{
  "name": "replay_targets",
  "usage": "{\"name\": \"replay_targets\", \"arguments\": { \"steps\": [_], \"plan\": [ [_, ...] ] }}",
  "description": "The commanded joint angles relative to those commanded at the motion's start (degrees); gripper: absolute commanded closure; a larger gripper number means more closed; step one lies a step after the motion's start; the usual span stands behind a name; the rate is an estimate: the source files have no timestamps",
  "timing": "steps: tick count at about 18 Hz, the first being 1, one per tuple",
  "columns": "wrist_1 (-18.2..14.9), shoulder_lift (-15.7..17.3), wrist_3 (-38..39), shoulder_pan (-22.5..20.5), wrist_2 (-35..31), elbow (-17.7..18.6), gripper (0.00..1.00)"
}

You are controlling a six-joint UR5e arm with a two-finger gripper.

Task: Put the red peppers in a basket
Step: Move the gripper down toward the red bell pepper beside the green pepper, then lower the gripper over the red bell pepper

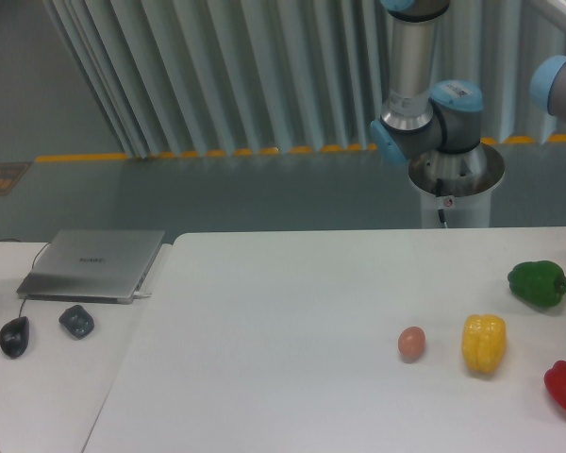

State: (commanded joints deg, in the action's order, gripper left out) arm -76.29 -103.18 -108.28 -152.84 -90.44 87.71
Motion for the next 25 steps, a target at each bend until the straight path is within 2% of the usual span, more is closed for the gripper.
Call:
{"name": "replay_targets", "arguments": {
  "steps": [10, 16, 22, 25],
  "plan": [
    [0.35, 0.00, 1.05, 0.88, 2.90, 0.09, 0.00],
    [8.34, -1.06, 1.84, 1.75, 5.18, 2.37, 0.00],
    [9.40, -3.42, 1.14, 4.13, 3.61, 1.85, 0.00],
    [13.26, -4.92, 0.88, 5.53, -1.21, 1.41, 0.00]
  ]
}}
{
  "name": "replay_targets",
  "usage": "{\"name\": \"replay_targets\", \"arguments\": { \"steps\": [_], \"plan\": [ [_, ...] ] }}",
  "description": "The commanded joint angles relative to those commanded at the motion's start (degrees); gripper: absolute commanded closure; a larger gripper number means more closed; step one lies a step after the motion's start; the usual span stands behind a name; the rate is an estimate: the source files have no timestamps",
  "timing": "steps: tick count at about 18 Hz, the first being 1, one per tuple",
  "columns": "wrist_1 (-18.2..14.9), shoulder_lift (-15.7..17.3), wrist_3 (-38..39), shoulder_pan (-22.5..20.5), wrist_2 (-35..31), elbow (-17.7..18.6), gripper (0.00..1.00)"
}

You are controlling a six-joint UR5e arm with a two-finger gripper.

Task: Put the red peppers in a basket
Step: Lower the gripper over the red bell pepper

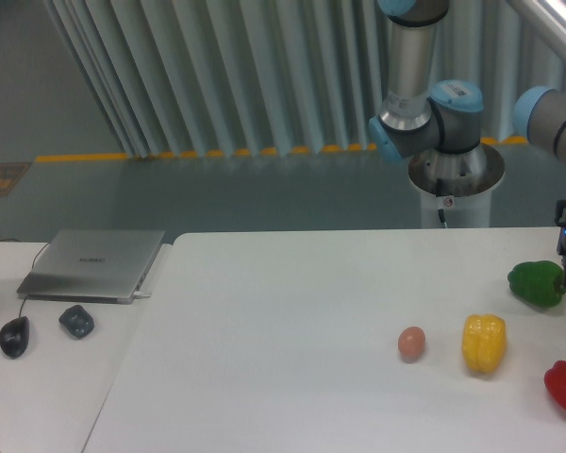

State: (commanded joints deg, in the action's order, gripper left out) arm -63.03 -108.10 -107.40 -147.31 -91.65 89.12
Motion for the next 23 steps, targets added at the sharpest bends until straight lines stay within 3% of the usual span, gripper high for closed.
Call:
{"name": "replay_targets", "arguments": {
  "steps": [2, 4, 7, 10, 13, 23],
  "plan": [
    [2.20, -1.75, -0.09, 1.24, -0.55, -0.17, 0.00],
    [4.75, -5.44, -1.74, 3.08, -0.72, -2.71, 0.00],
    [5.28, -8.52, -11.13, 3.26, -1.07, -5.70, 0.00],
    [7.65, -10.37, -15.71, 3.44, -3.87, -6.06, 0.00],
    [7.66, -11.34, -19.94, 4.40, -7.40, -5.89, 0.00],
    [7.92, -12.57, -19.69, 5.90, -7.67, -5.54, 0.00]
  ]
}}
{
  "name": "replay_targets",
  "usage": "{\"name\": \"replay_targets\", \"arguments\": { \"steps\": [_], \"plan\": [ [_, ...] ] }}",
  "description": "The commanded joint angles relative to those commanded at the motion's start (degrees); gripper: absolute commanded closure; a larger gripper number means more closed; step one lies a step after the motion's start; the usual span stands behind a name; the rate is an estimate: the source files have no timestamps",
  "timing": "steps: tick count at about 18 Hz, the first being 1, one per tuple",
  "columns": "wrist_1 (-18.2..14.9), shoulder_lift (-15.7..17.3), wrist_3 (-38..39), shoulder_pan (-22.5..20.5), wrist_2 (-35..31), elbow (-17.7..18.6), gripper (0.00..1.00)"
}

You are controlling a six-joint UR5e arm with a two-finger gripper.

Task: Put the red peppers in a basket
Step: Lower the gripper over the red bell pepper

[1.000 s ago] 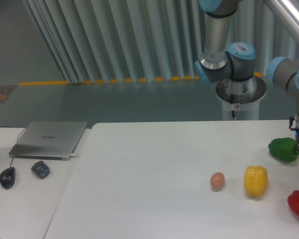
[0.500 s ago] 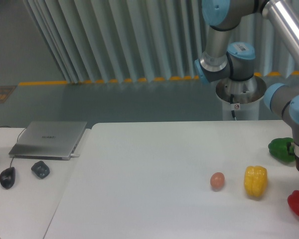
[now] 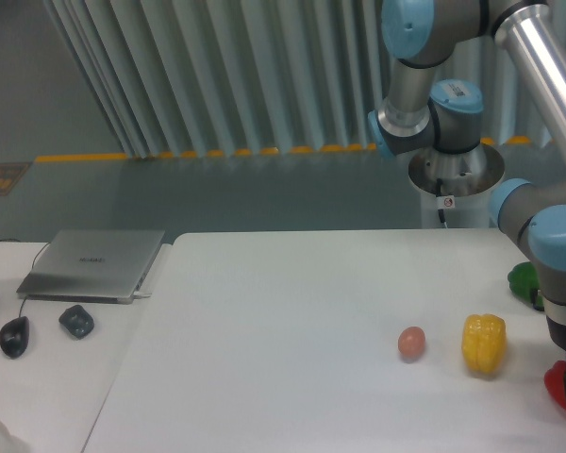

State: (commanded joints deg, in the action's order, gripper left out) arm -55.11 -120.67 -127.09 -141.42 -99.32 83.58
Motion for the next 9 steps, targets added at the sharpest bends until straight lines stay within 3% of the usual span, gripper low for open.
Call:
{"name": "replay_targets", "arguments": {
  "steps": [9],
  "plan": [
    [0.00, -1.06, -0.09, 0.70, -2.29, 0.09, 0.00]
  ]
}}
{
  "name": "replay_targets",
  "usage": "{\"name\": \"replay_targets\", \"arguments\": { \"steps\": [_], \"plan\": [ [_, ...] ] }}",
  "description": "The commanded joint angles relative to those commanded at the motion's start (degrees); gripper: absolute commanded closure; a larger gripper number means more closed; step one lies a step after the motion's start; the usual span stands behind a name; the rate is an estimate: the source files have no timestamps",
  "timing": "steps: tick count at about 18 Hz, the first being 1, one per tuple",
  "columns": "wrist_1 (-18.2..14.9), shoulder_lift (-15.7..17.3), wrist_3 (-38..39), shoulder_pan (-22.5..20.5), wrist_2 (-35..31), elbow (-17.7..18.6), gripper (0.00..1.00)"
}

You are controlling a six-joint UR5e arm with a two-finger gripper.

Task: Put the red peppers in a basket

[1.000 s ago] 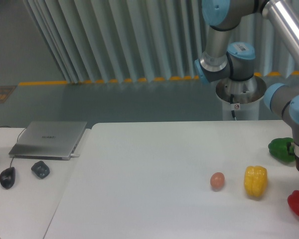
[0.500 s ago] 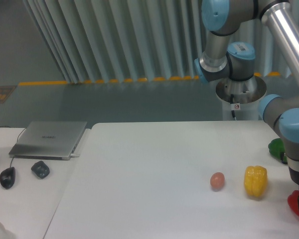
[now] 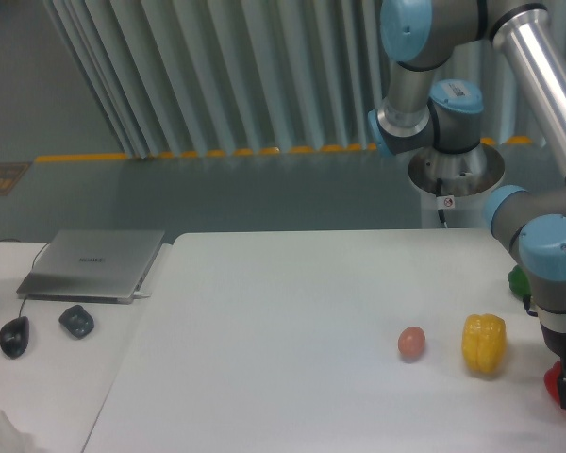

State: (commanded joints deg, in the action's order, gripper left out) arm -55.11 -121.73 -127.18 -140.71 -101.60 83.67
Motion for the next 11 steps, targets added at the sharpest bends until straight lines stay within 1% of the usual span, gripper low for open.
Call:
{"name": "replay_targets", "arguments": {
  "steps": [9, 11],
  "plan": [
    [0.00, -0.88, 0.35, 0.44, -0.09, 1.05, 0.00],
    [-0.09, -0.70, 1.75, 0.44, -0.09, 1.58, 0.17]
  ]
}}
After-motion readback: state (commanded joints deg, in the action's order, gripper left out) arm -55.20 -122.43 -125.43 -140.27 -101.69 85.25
